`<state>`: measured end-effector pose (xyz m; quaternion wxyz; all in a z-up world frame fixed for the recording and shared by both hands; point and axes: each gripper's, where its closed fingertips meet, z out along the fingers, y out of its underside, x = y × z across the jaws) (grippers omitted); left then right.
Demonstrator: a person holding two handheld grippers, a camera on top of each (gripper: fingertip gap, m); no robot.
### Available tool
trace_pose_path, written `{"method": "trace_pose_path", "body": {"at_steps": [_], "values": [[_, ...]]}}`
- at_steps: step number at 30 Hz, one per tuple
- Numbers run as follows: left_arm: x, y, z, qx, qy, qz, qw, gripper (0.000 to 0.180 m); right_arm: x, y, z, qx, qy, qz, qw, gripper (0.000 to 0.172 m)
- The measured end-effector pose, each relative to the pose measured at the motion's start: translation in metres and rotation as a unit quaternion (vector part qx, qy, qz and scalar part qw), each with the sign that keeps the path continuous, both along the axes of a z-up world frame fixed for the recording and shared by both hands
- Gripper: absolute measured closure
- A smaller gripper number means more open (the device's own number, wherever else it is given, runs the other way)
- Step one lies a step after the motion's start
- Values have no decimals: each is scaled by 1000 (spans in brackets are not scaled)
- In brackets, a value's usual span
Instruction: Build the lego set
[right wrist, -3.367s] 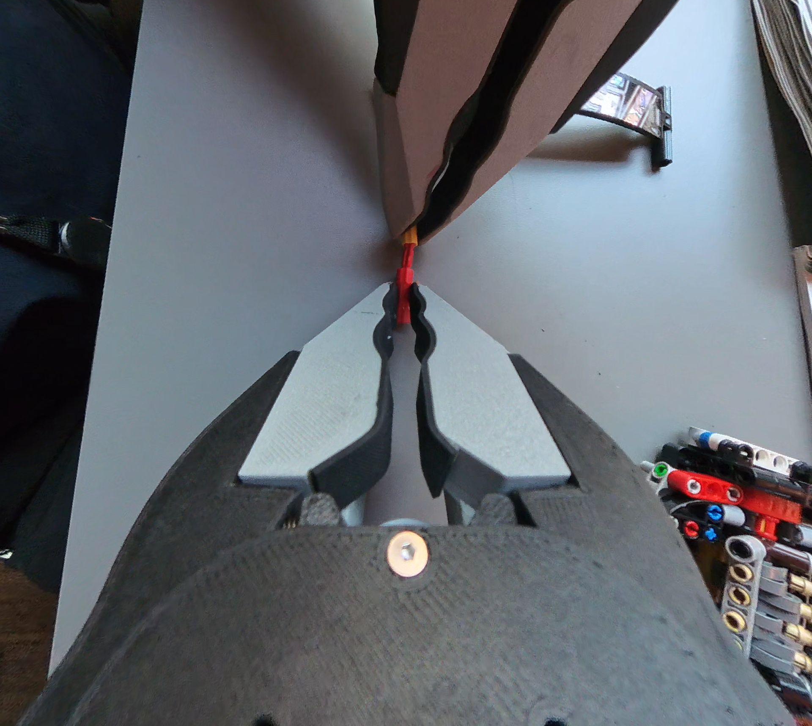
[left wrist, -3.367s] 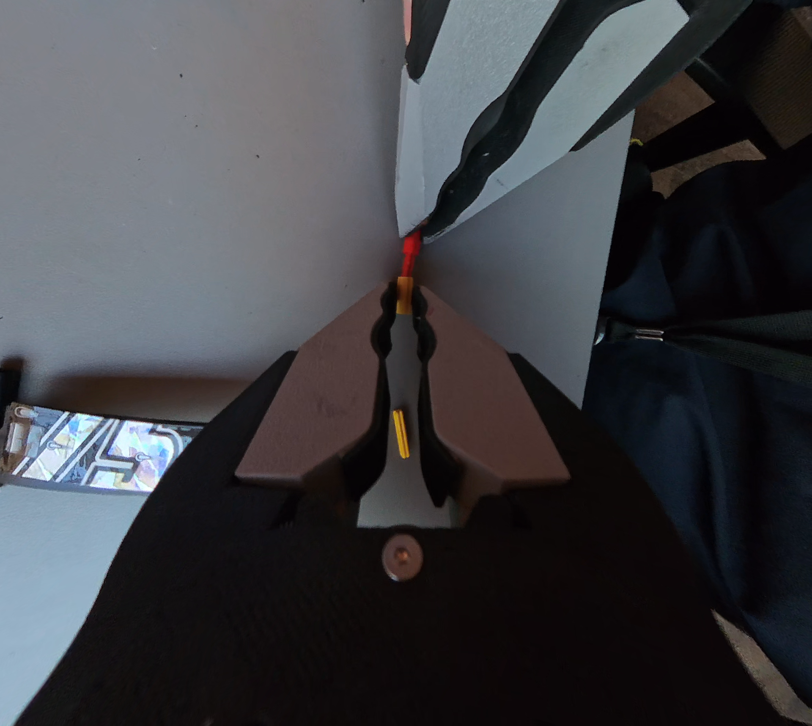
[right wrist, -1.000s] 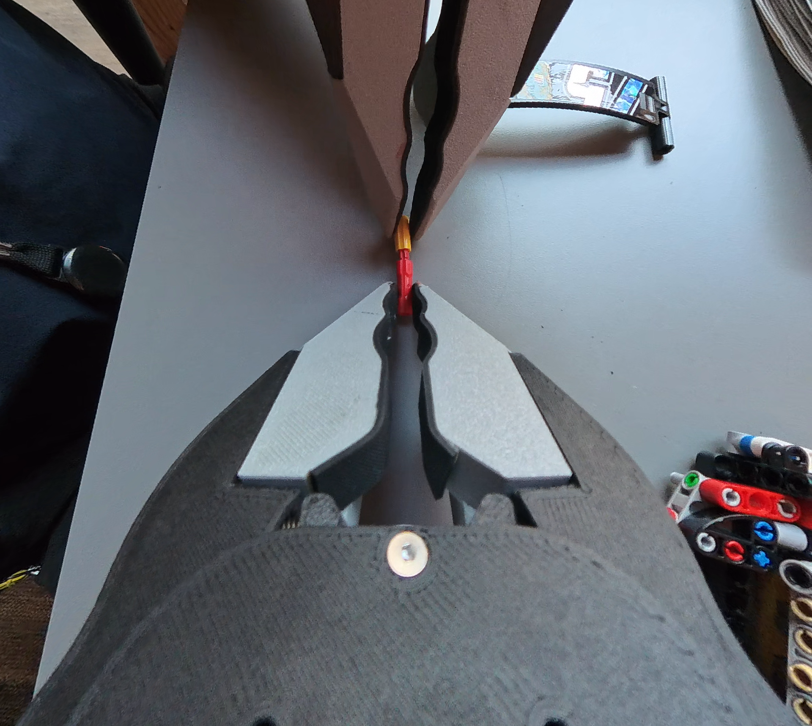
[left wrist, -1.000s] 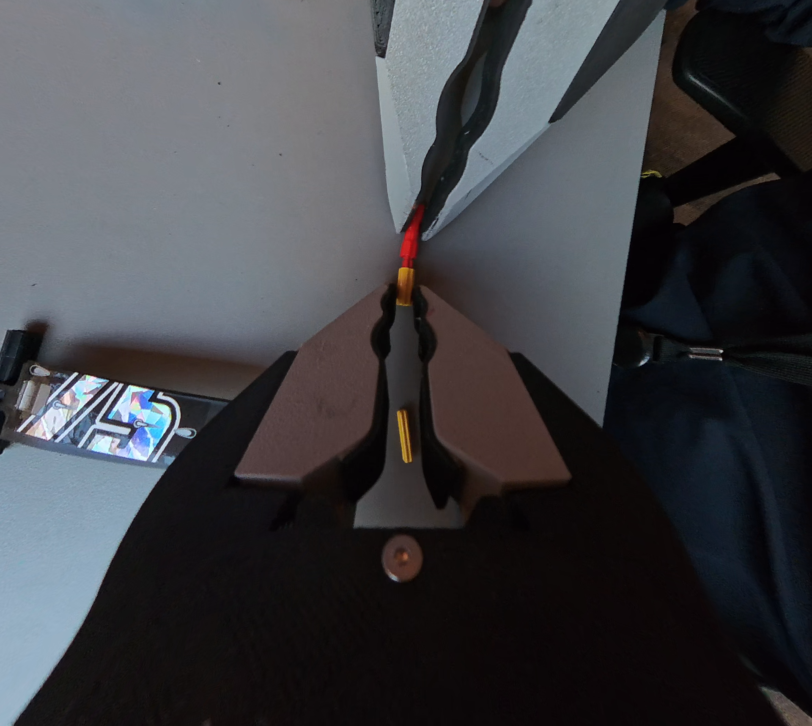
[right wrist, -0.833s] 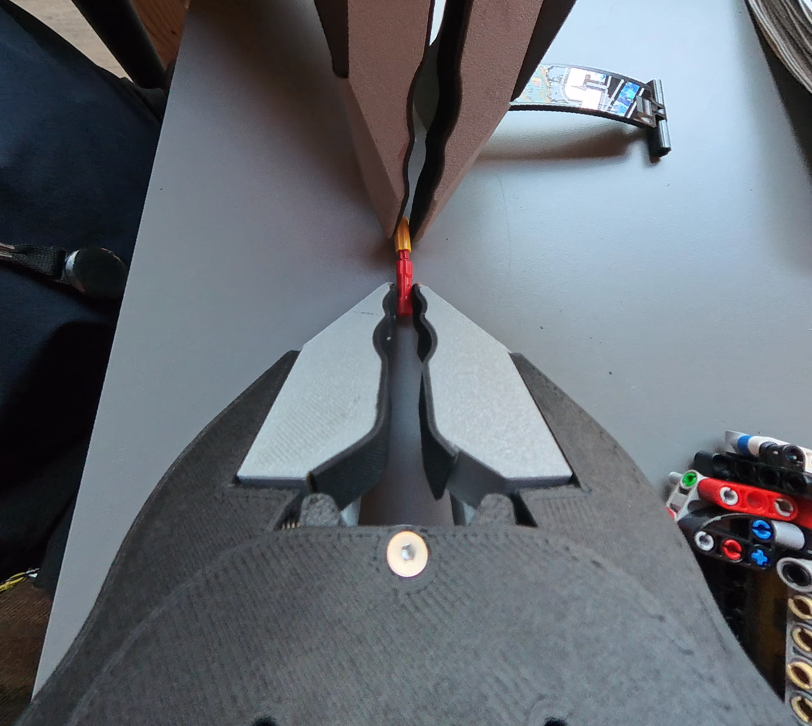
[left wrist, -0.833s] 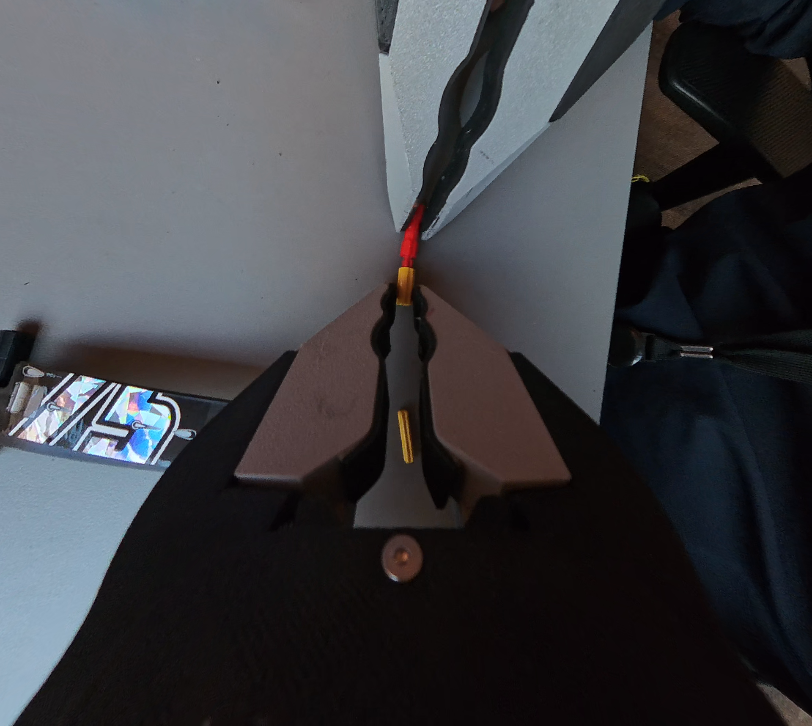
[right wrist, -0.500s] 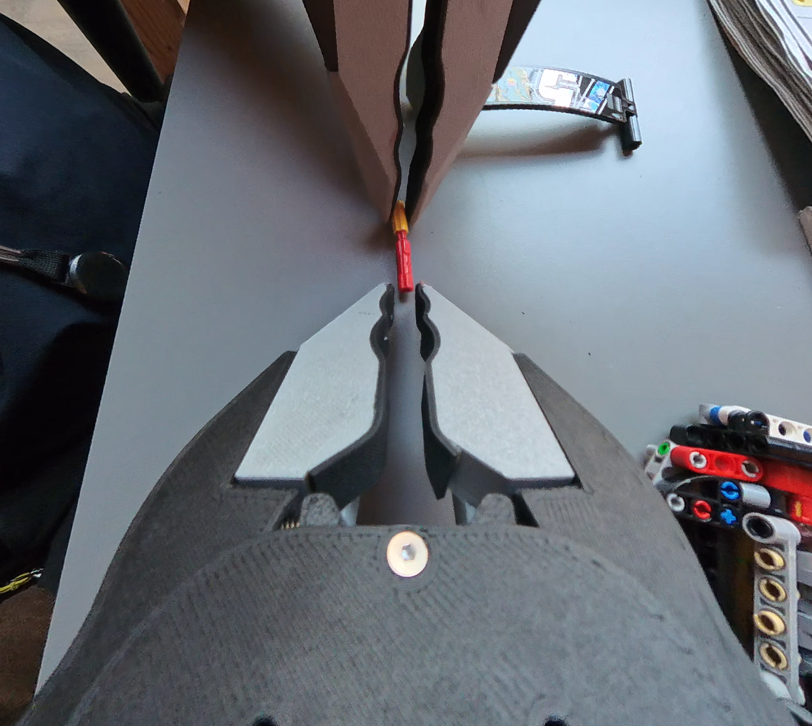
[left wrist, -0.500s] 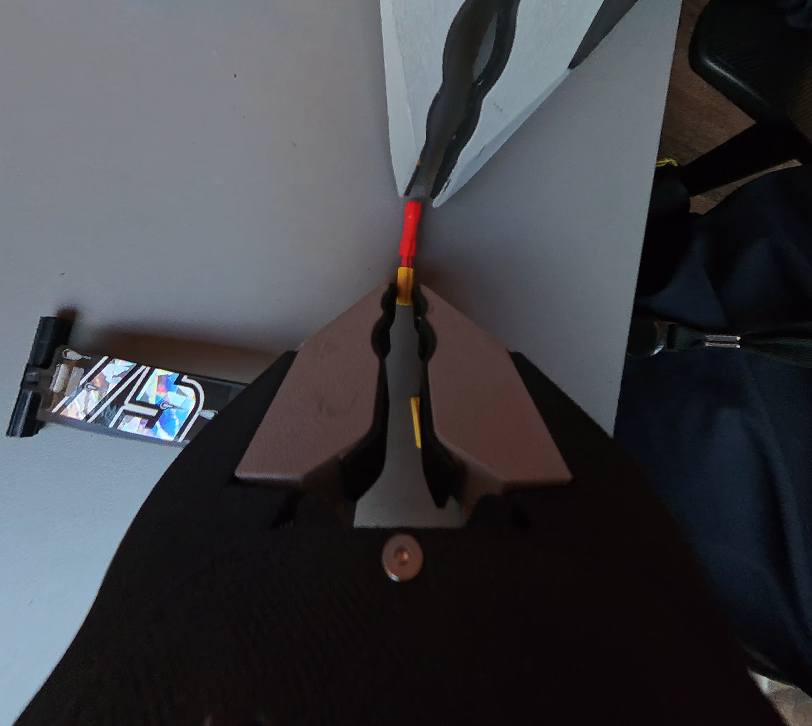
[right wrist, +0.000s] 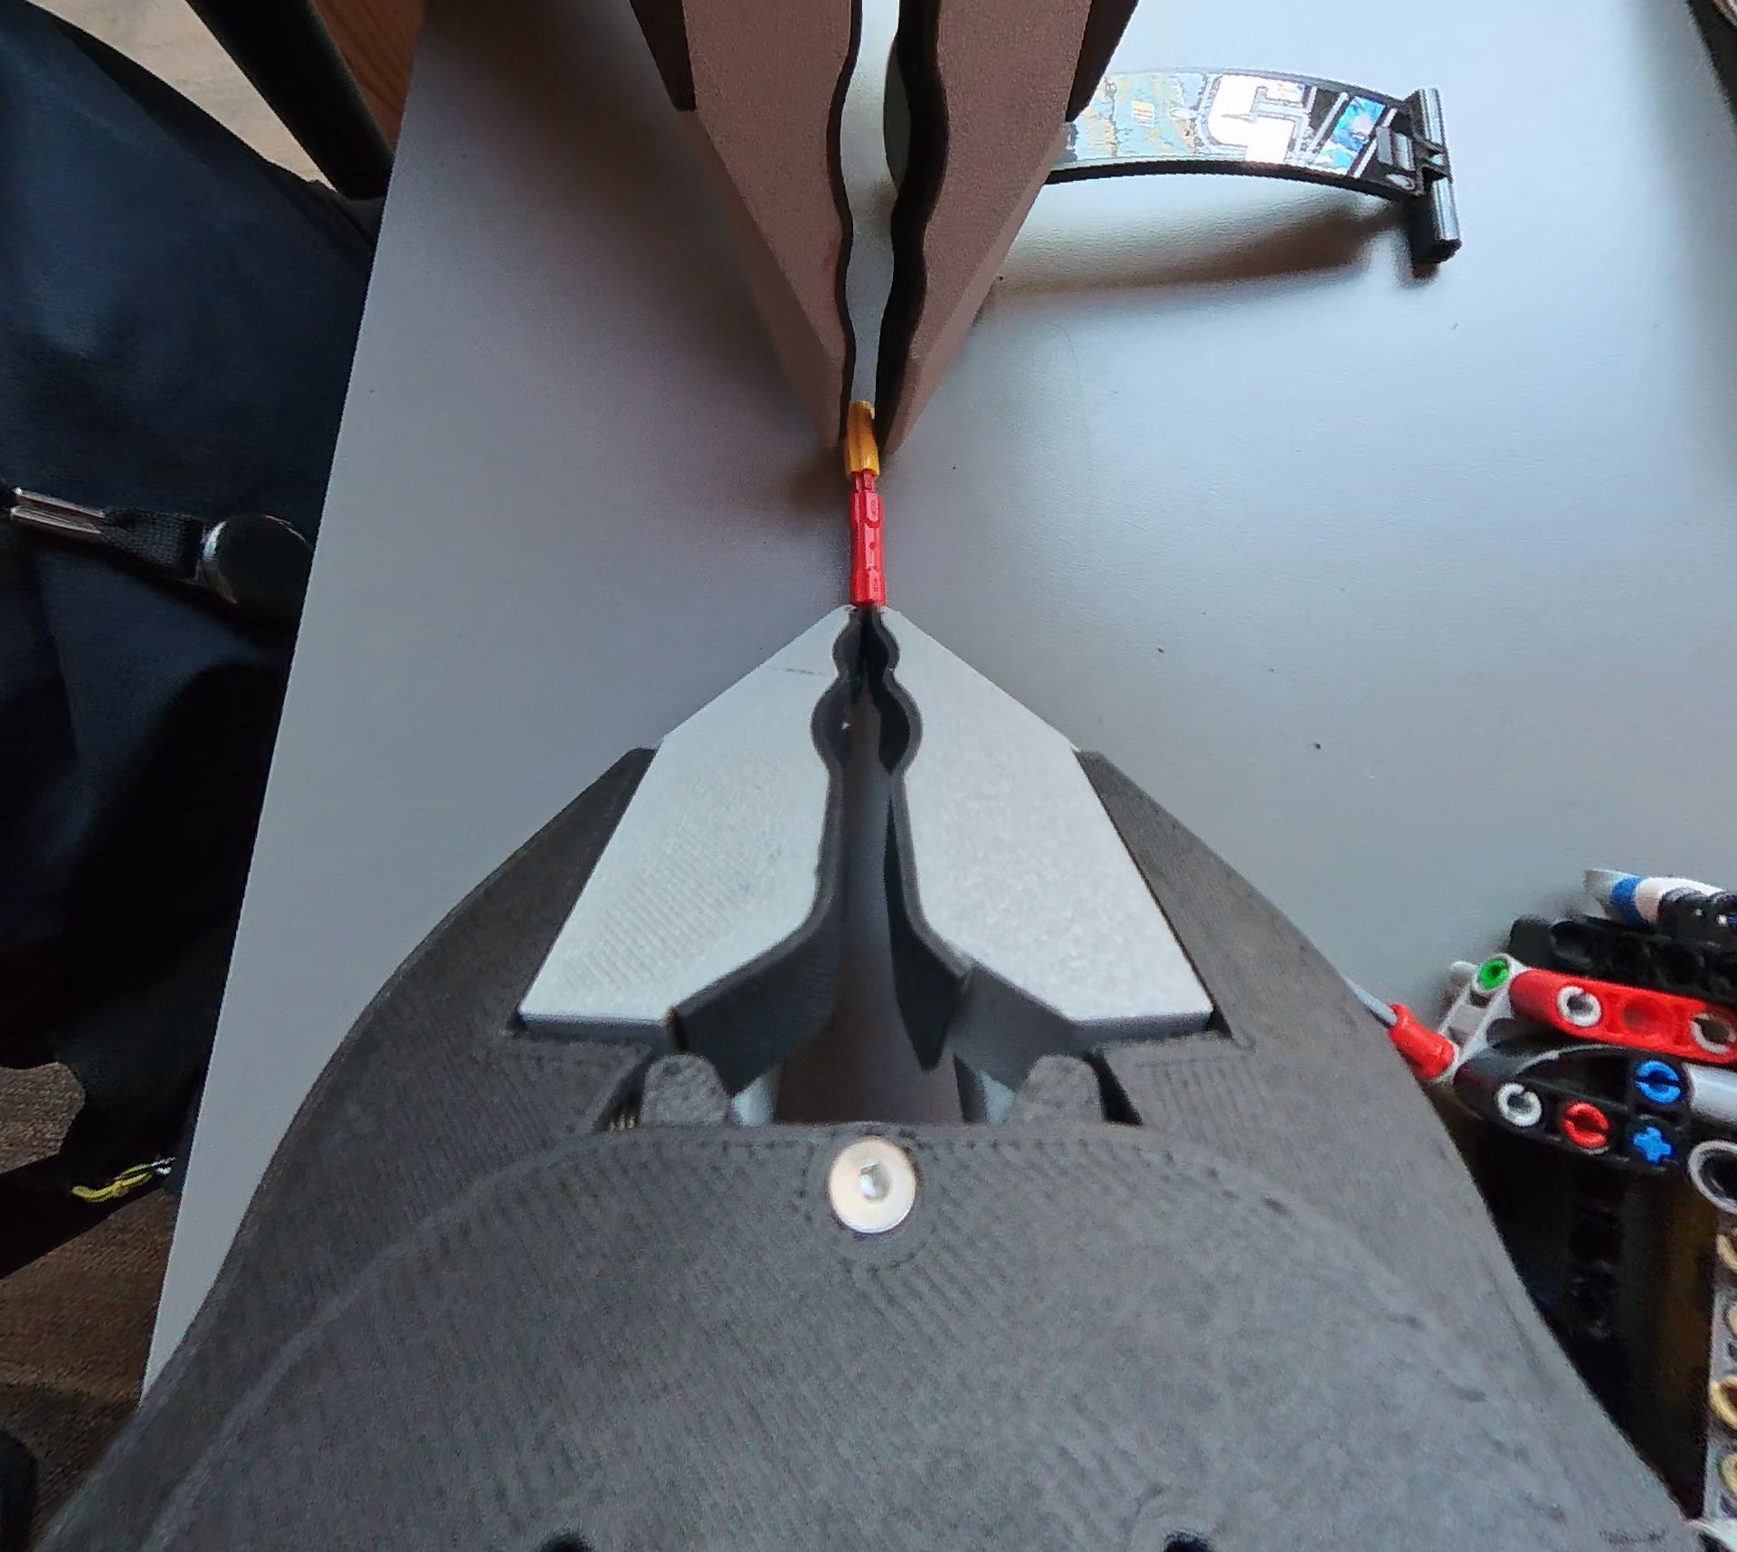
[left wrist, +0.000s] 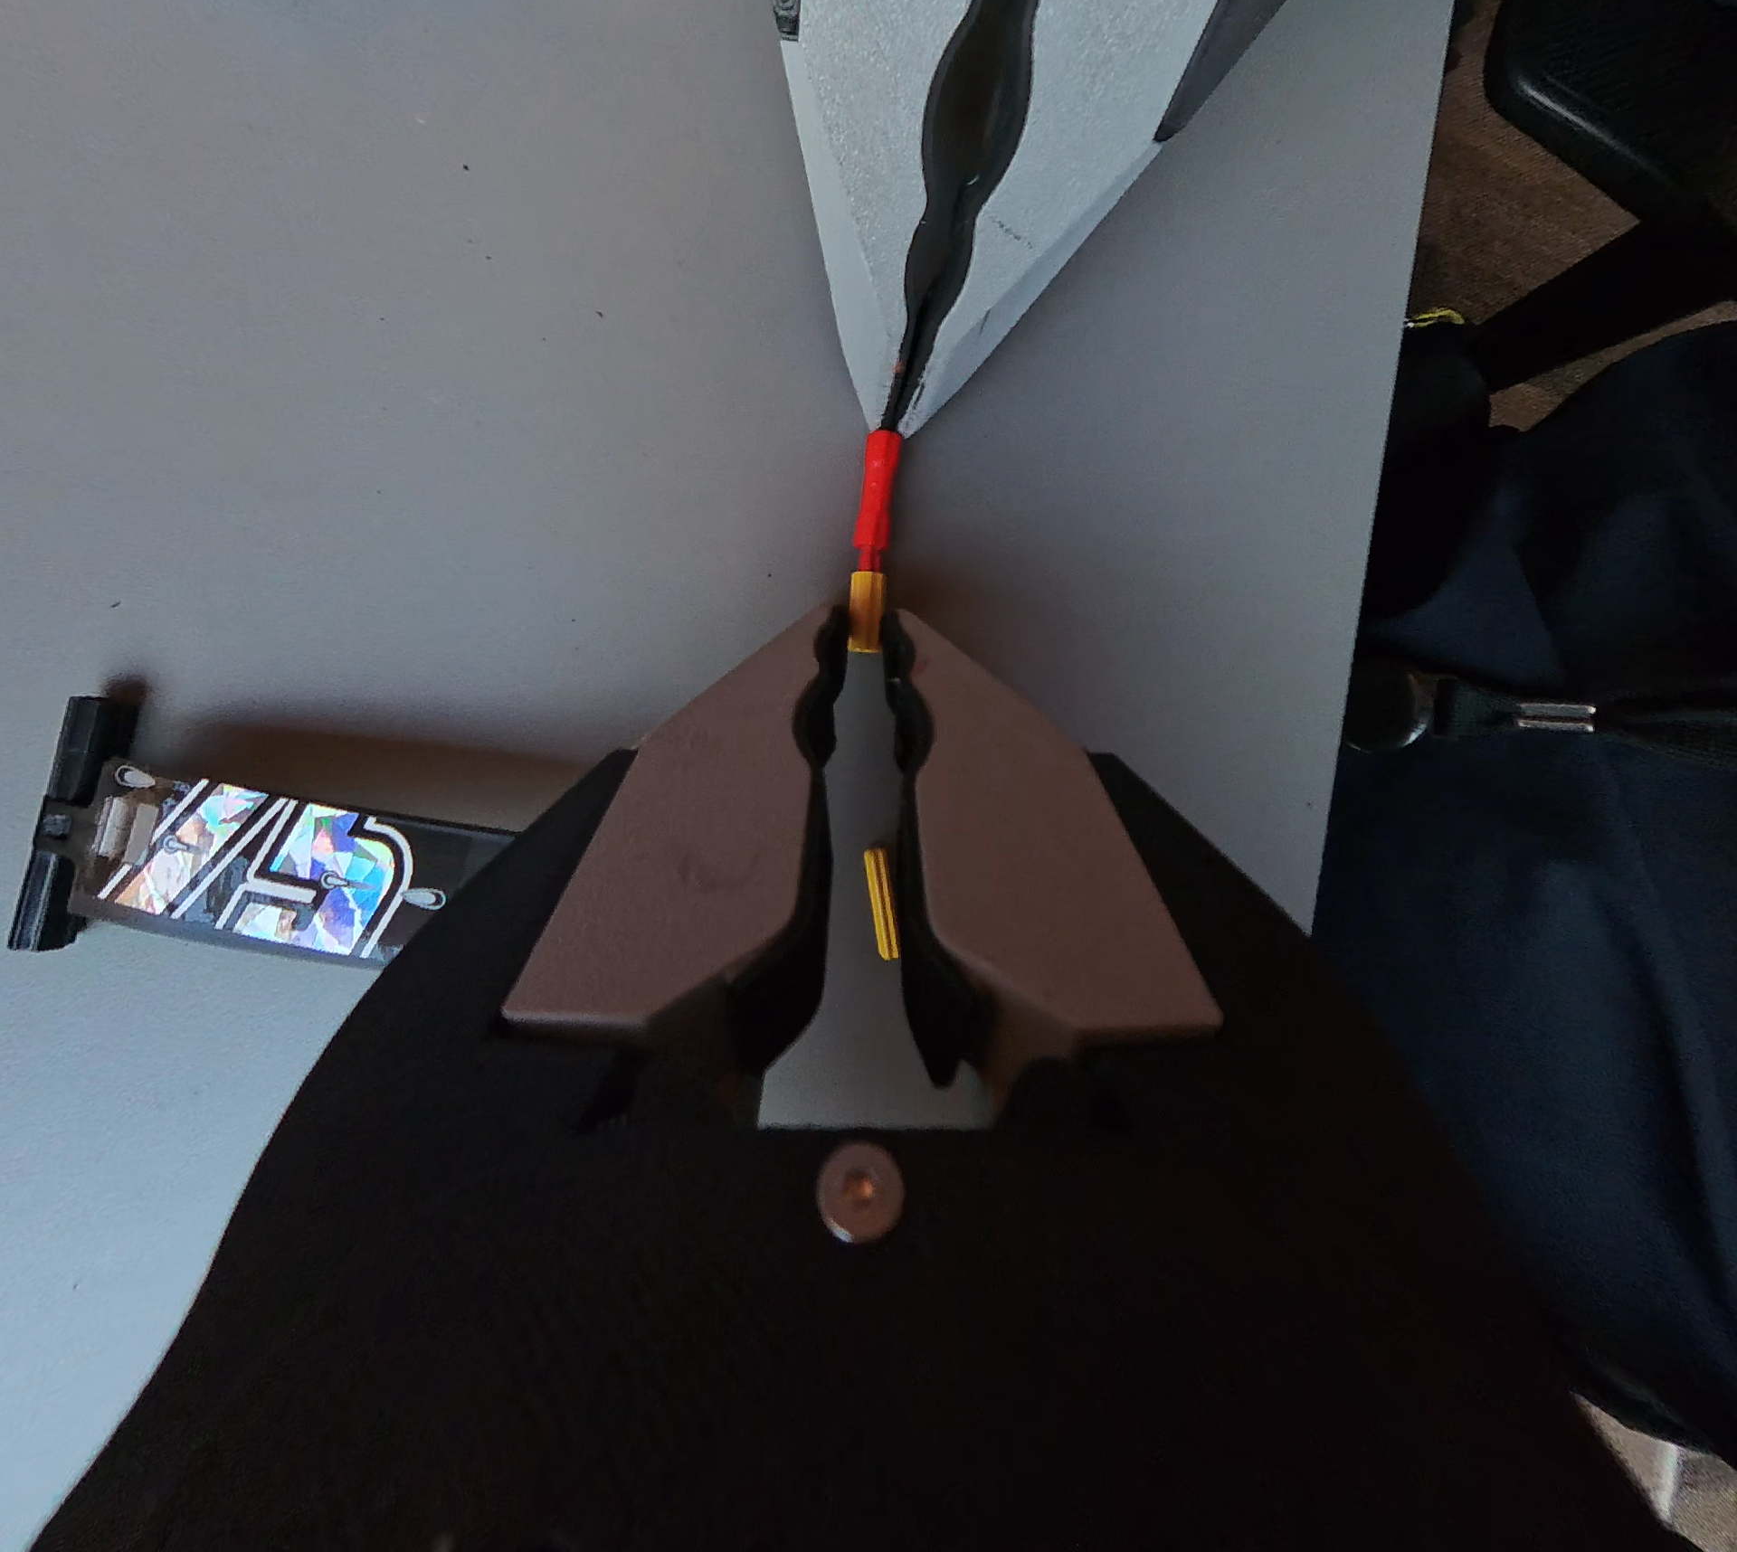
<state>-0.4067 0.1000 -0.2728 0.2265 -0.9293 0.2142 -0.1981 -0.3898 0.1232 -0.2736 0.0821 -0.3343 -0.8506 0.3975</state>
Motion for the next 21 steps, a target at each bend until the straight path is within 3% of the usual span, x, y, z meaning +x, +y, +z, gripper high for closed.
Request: {"method": "trace_pose_path", "body": {"at_steps": [14, 21], "values": [[0, 4, -2, 19, 44, -13, 999, 178, 1, -2, -1, -9, -19, 7, 1000, 172], [1, 5, -2, 8, 24, -11, 1000, 178, -1, -4, -1, -8, -22, 3, 1000, 172]]}}
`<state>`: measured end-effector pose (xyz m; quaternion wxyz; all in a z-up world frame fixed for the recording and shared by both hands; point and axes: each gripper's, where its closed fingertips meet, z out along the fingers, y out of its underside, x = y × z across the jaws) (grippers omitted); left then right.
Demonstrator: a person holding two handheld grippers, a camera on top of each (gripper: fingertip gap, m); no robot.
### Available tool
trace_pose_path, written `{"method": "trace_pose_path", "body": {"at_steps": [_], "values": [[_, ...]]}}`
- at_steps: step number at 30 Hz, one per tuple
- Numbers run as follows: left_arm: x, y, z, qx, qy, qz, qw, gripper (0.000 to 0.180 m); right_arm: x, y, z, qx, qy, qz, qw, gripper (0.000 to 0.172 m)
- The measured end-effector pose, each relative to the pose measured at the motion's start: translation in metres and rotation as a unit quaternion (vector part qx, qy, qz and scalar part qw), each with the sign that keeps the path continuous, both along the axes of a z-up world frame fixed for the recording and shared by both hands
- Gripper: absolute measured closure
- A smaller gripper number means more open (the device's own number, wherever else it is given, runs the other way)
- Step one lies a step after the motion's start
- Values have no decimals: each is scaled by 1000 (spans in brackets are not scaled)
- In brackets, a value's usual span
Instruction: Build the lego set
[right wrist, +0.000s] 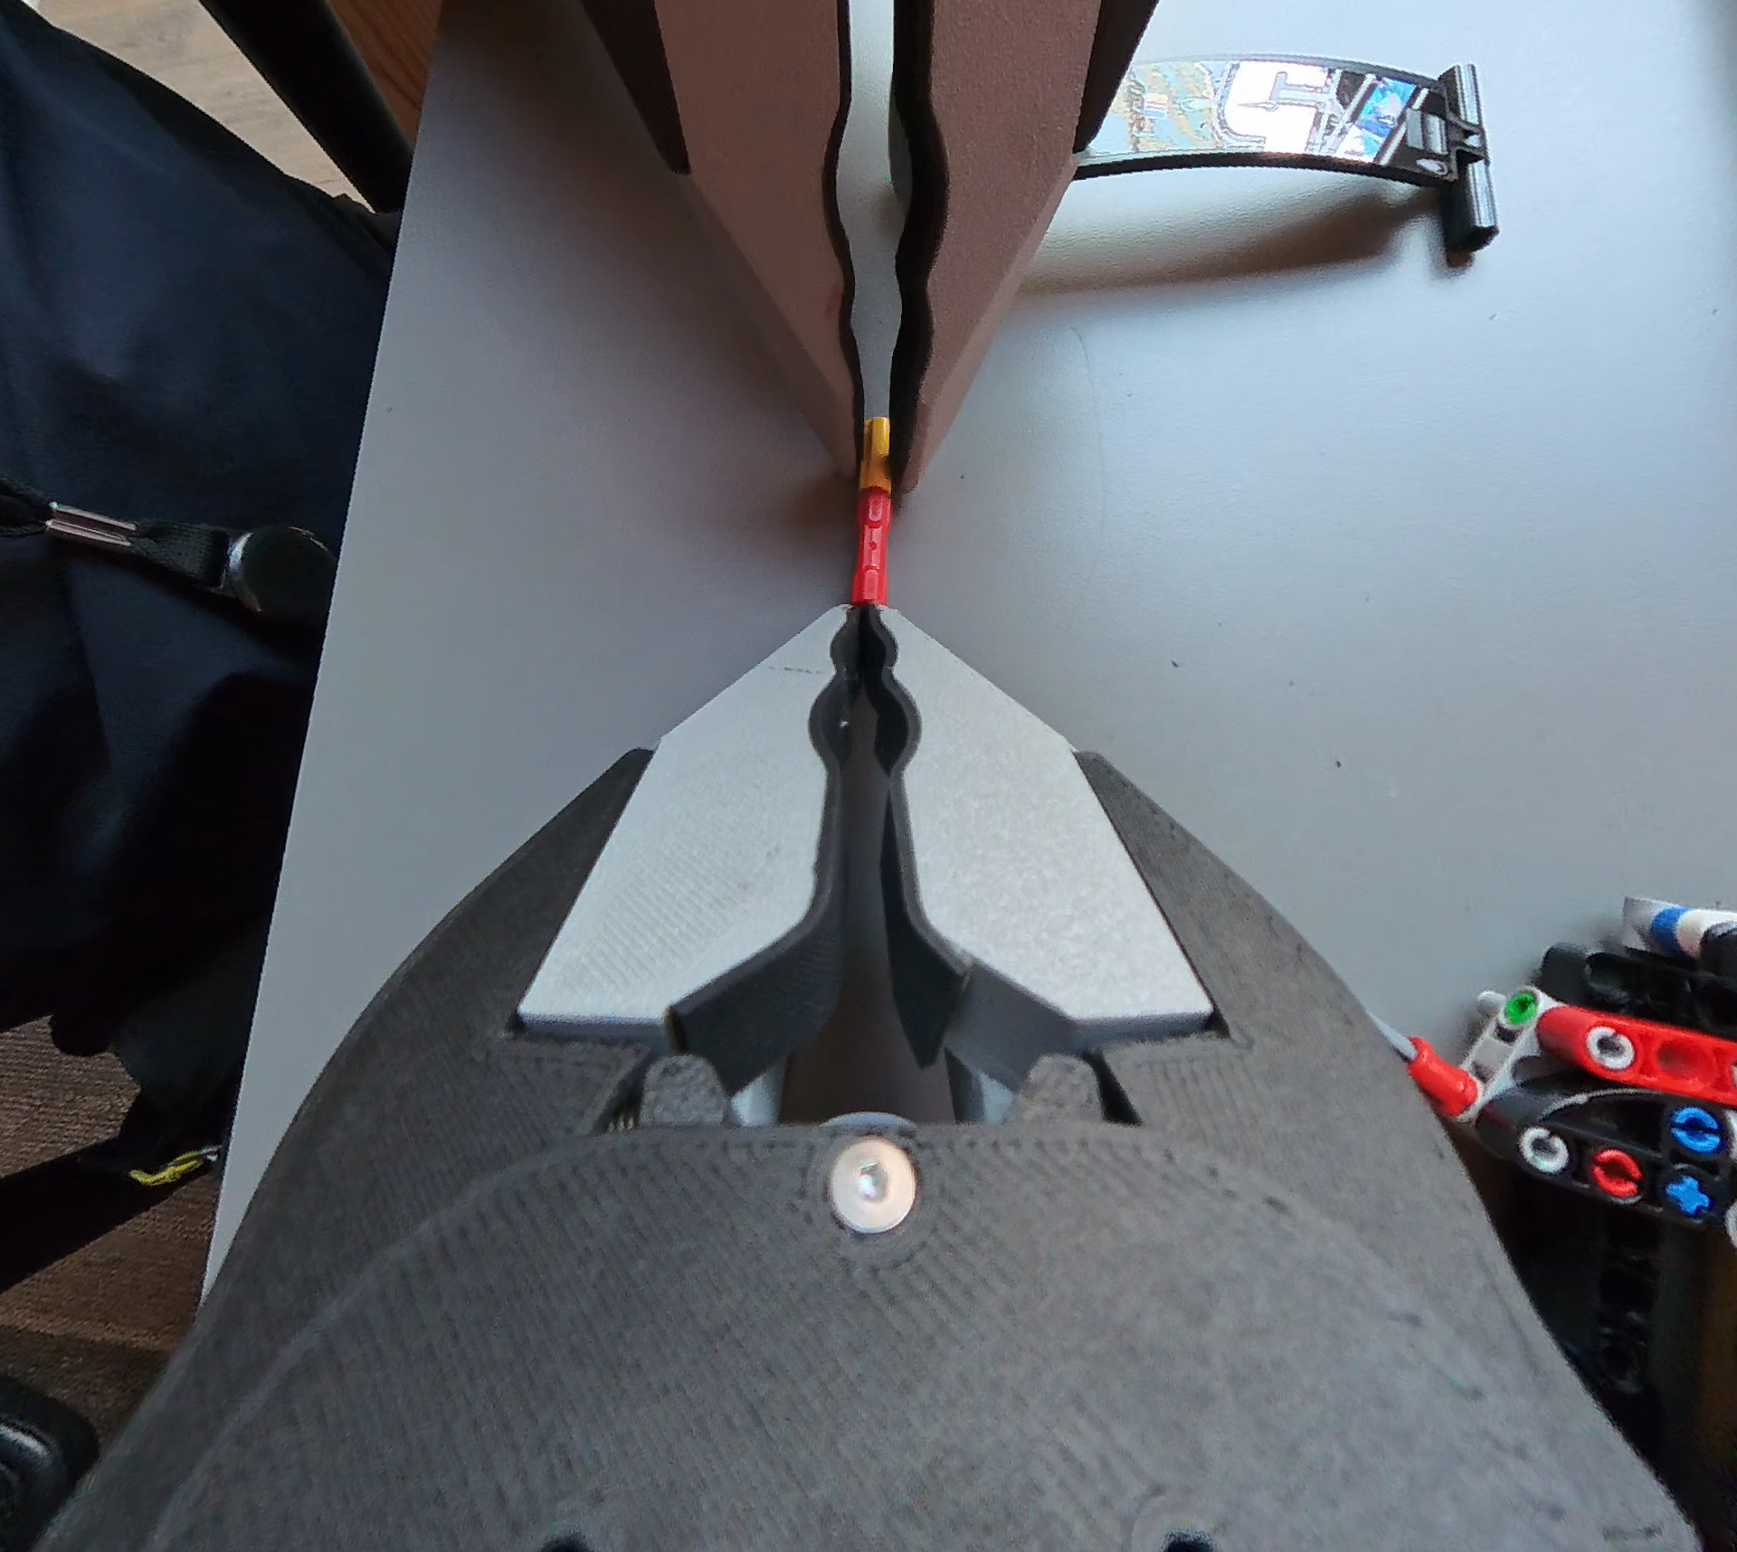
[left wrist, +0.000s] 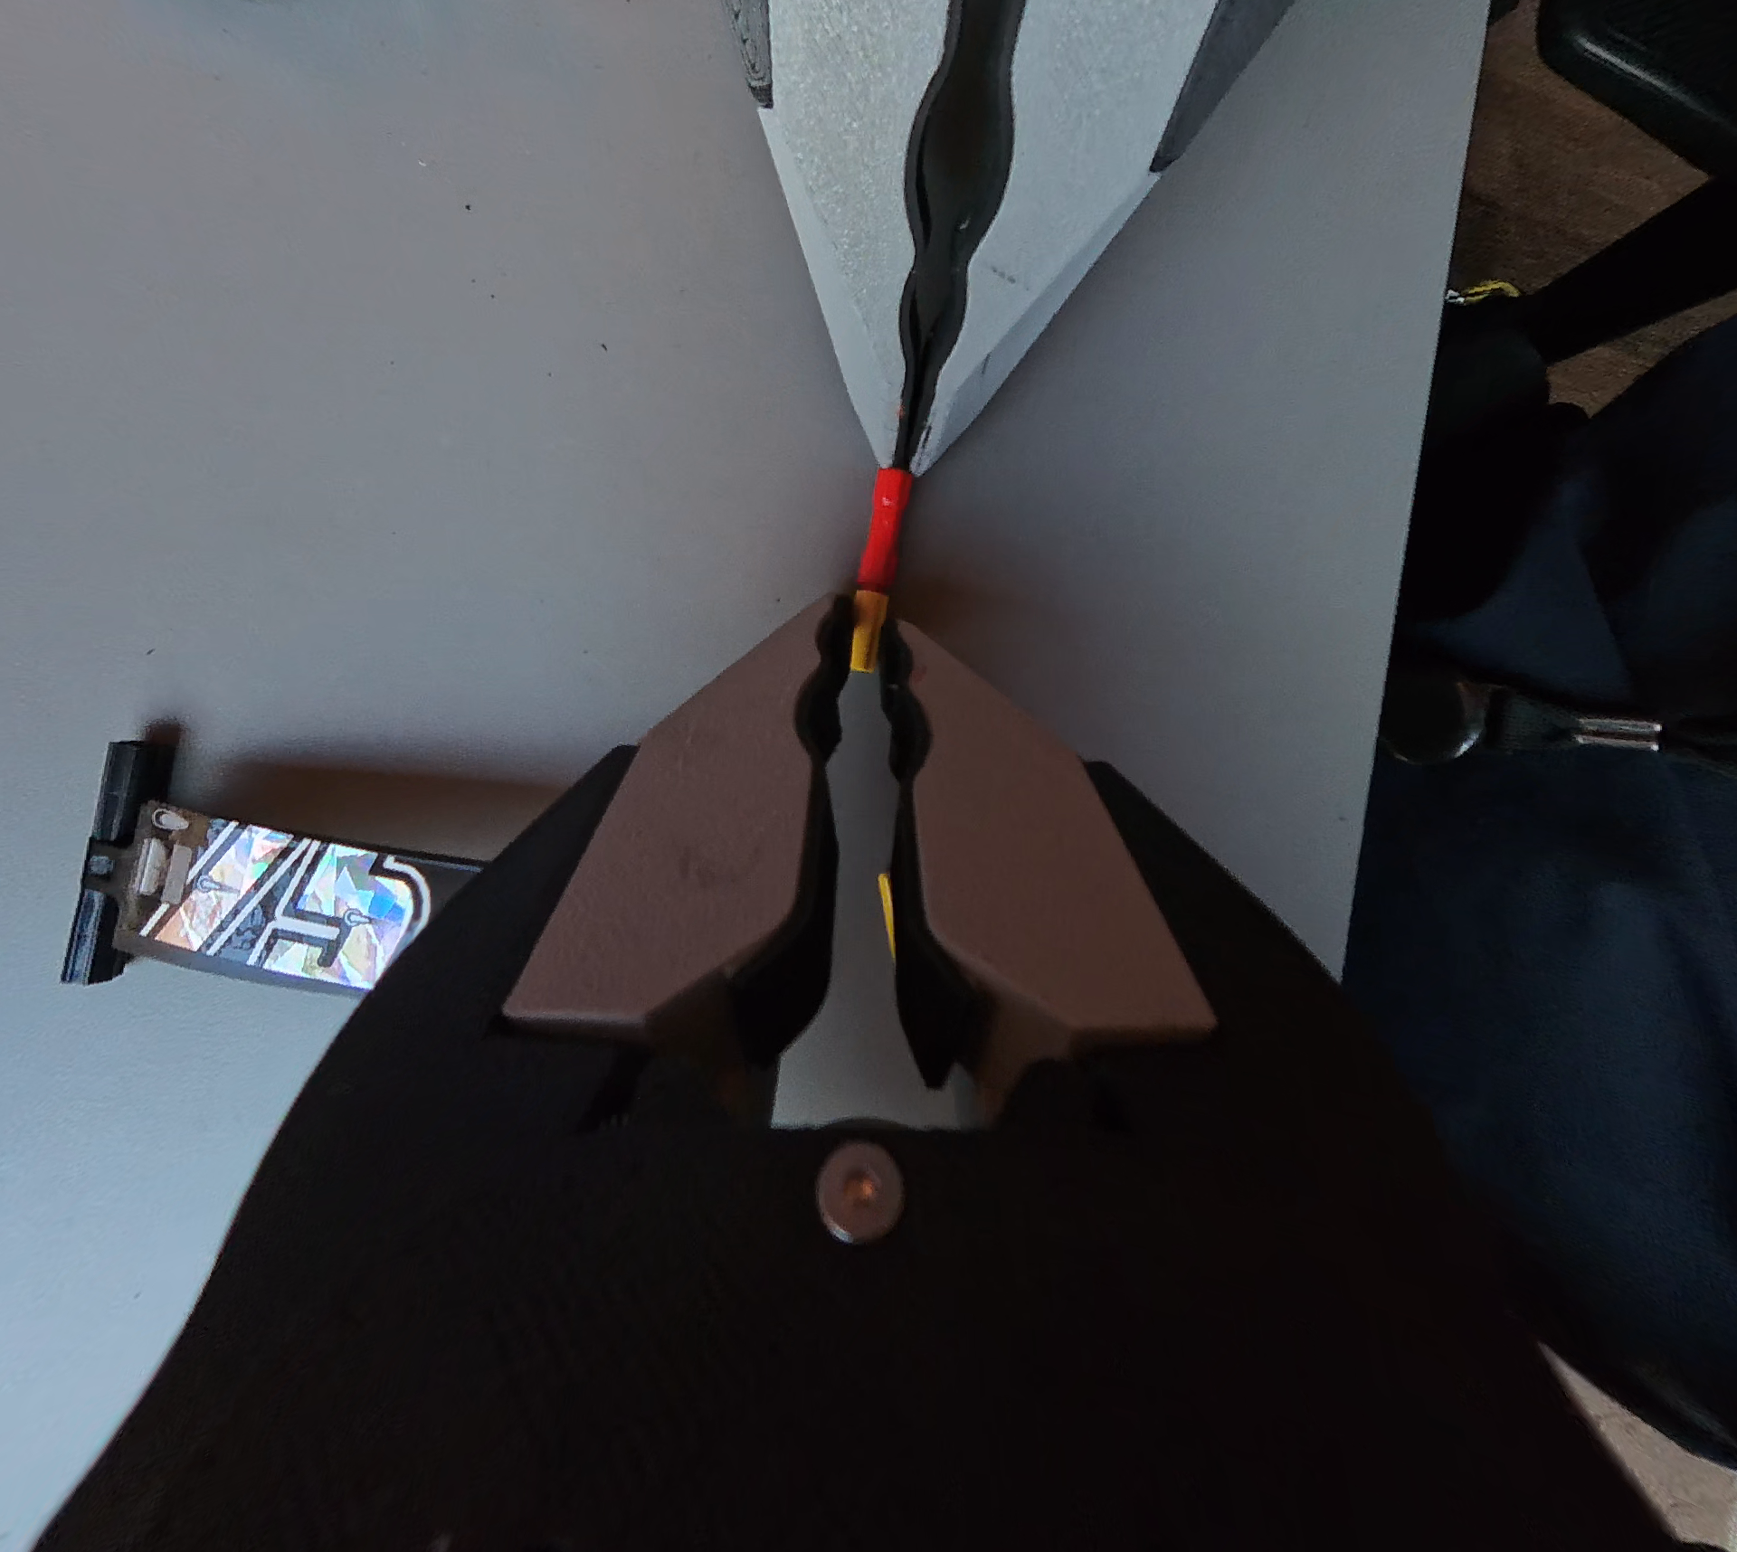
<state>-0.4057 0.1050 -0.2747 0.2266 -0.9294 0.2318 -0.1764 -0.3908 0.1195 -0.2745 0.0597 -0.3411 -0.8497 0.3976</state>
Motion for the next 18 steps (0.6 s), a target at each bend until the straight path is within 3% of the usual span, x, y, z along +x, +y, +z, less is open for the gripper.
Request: {"method": "trace_pose_path", "body": {"at_steps": [13, 18], "values": [[3, 5, 1, 20, -46, 27, 998, 177, -1, -2, 1, -38, -38, -4, 999, 172], [5, -4, 11, 15, -31, -10, 999, 158, 0, -3, 1, -18, -8, 5, 1000, 172]]}}
